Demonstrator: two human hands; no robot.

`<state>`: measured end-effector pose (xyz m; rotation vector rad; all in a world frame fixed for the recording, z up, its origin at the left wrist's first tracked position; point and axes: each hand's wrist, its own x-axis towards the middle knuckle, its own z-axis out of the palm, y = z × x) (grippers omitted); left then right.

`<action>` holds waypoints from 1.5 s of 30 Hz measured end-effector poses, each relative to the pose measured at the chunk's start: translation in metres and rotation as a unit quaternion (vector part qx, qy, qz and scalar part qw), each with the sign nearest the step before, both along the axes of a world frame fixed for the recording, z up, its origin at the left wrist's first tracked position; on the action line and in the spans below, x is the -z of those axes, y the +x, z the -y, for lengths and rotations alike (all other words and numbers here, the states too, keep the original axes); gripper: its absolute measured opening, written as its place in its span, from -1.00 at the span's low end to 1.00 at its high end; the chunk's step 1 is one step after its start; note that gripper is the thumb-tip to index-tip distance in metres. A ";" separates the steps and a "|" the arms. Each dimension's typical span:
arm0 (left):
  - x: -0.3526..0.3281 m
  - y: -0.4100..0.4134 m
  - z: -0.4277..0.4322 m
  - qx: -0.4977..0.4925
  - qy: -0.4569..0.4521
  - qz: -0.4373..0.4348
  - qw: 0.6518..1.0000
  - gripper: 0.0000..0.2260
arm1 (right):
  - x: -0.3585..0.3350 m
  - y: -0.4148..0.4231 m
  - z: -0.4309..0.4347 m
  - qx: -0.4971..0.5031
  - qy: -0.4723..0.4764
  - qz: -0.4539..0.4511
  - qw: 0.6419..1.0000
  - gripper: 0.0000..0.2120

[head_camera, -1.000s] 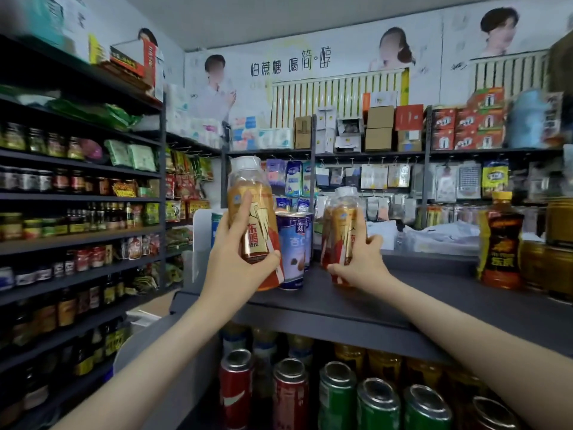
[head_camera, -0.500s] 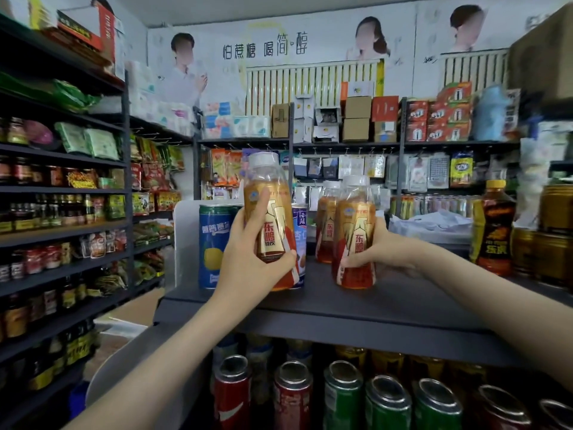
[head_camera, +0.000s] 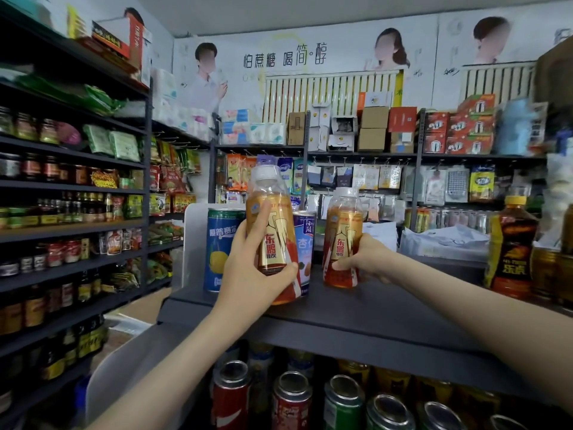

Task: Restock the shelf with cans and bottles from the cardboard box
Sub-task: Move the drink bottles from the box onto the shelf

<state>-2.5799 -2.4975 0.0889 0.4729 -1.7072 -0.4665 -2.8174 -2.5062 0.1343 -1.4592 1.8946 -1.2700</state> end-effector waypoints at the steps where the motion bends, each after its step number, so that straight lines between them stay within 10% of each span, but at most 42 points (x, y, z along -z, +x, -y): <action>1: 0.001 0.000 0.000 -0.001 -0.002 -0.001 1.000 -0.16 | 0.000 0.000 0.003 0.000 -0.001 -0.003 1.000 -0.46; 7: 0.005 -0.009 -0.003 -0.009 -0.002 -0.004 1.000 -0.15 | 0.002 0.000 0.006 0.003 0.000 -0.042 0.999 -0.39; 13: 0.004 -0.018 -0.010 0.001 -0.012 0.002 1.000 -0.16 | -0.019 0.009 -0.033 0.065 -0.028 -0.266 0.961 -0.51; 16: 0.004 -0.022 -0.014 0.000 -0.021 0.013 1.000 -0.14 | -0.028 0.022 -0.061 0.015 -0.174 -0.173 0.969 -0.54; 21: 0.002 -0.046 -0.027 0.028 -0.052 0.036 0.998 -0.15 | -0.023 0.051 -0.097 -0.210 -0.079 -0.052 0.973 -0.37; 29: -0.010 -0.063 -0.023 0.031 -0.085 0.175 0.980 -0.30 | -0.010 0.020 -0.096 -0.183 -0.077 0.028 0.980 -0.64; 36: -0.016 -0.046 0.015 -0.256 -0.209 0.230 0.915 -0.47 | -0.003 0.011 -0.078 -0.099 -0.082 0.038 0.991 -0.56; 45: -0.018 -0.041 0.022 -0.281 -0.189 0.305 0.890 -0.43 | 0.002 0.029 -0.053 -0.055 -0.091 -0.034 0.994 -0.46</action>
